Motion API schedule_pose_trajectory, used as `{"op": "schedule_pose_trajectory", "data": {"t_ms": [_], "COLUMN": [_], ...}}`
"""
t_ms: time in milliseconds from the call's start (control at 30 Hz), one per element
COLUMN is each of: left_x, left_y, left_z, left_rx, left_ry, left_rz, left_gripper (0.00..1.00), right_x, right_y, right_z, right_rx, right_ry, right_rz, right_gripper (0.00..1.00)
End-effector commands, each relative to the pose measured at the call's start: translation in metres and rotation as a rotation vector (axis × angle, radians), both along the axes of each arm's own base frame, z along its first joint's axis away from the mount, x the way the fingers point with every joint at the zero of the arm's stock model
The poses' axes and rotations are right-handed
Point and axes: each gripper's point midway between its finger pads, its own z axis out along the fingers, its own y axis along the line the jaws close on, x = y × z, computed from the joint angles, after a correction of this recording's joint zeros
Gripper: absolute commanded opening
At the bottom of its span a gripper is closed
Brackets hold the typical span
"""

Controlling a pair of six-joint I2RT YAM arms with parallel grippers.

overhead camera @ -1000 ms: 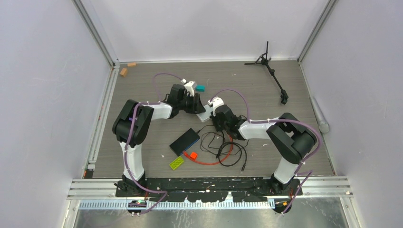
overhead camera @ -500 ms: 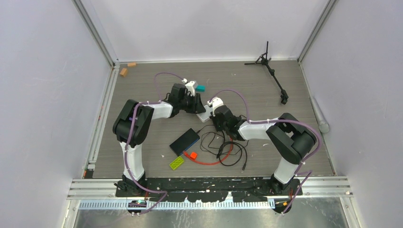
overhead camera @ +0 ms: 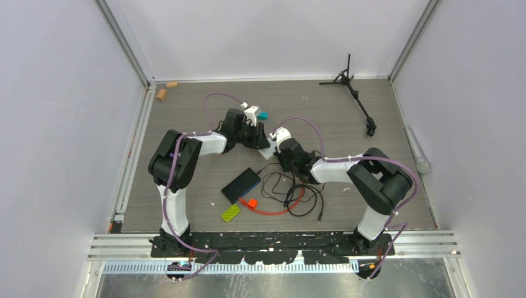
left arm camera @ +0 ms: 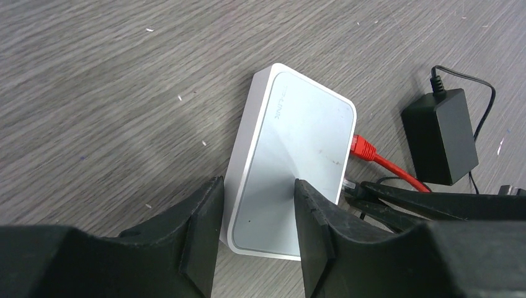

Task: Insert the plug into the switch port
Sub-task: Insert the connector into the switch port.

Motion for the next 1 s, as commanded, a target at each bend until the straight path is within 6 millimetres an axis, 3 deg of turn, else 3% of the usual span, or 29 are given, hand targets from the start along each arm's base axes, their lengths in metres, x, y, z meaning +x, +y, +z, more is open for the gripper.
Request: {"op": "schedule_pose_trajectory", "data": {"t_ms": [0,233,533,967], "left_x": [-0.035,-0.039,-0.034,-0.042], "left_y": [-0.029,-0.033,-0.027,-0.034], "left_z": [-0.006,-0.006,-0.008,-0.006], "left_rx": [-0.023,-0.012,0.029,0.004], "left_ry": [0.058,0.052,0.042,0.035], "left_rz": [-0.166,-0.196,-0.160,-0.230], "left_gripper": [0.46,0.46,0.46,0.47], "right_x": [0.028,0.028,0.031,0.049], "right_y": [0.025,0.034,0.022,0.033], "right_z": [0.040,0.051,0.046,0.054], "right_rx": [0.075,0.053,0.002,-0.026], "right_ry": [-0.136,-0.156,-0.160,-0.210], "right_rz": [0.022,0.108,0.061,0.100], "right_gripper": [0.00,0.00,0.00,0.01]}}
